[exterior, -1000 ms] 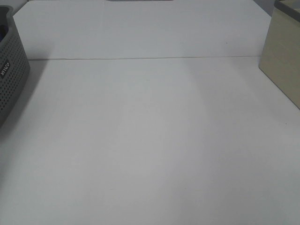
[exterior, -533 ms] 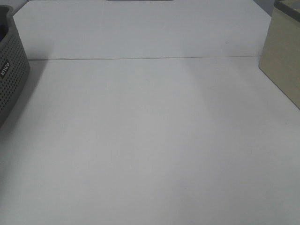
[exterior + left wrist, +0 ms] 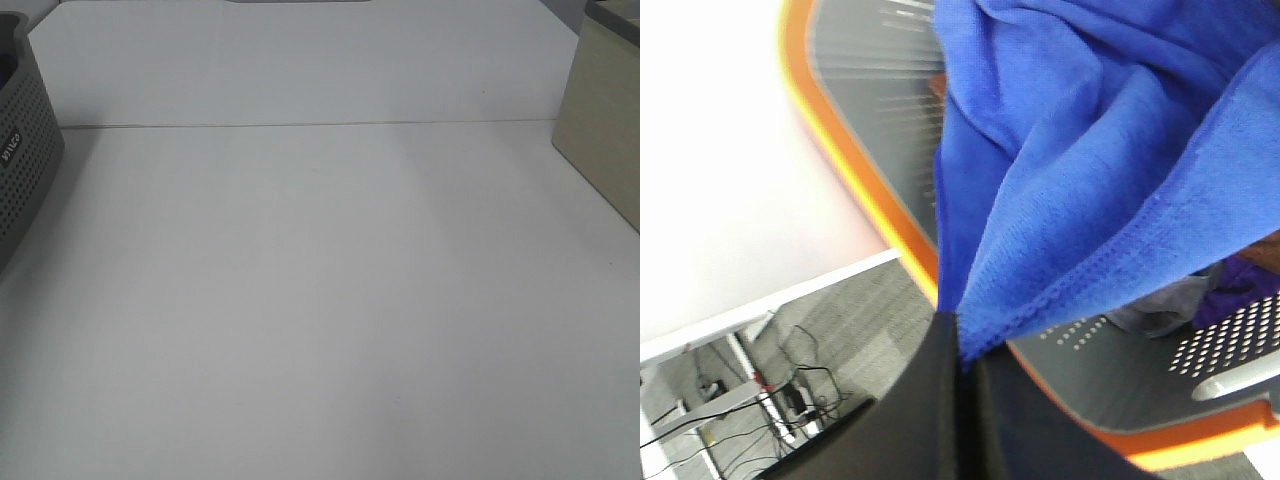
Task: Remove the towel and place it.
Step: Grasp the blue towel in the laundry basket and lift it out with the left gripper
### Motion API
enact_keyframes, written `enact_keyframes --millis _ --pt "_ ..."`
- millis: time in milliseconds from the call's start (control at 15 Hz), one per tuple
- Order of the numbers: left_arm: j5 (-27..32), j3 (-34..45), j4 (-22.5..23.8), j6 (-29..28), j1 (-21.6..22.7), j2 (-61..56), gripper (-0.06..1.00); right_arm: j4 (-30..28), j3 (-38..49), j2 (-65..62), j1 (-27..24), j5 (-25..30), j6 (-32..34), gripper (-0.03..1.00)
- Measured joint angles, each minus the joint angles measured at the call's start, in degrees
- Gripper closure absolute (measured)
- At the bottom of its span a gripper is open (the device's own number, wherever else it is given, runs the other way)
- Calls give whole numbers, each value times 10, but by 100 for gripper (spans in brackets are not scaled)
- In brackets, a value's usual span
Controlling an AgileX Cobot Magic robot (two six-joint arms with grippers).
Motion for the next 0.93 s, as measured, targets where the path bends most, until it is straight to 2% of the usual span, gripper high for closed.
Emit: enact_keyframes --millis 200,333,467,533,600,667,800,933 --pt "-23 0 11 -9 -22 -67 94 7 0 0 0 0 0 16" --pt "-48 0 20 -9 -57 -99 94 28 0 1 0 -3 -3 16" --pt "-99 0 26 -9 -112 -131 94 70 -3 26 0 -9 -41 17" --pt "-143 0 34 18 -190 -155 94 127 -5 77 0 -19 -102 18" --pt "-155 0 37 37 -225 -160 94 166 -5 107 0 -40 -135 18" --pt "-159 0 37 45 -239 -162 94 187 -5 125 0 -54 -154 19" --pt "-156 0 37 62 -300 -163 94 266 -5 198 0 -112 -239 20" --pt "-131 0 39 73 -353 -163 94 375 -5 285 0 -151 -356 20"
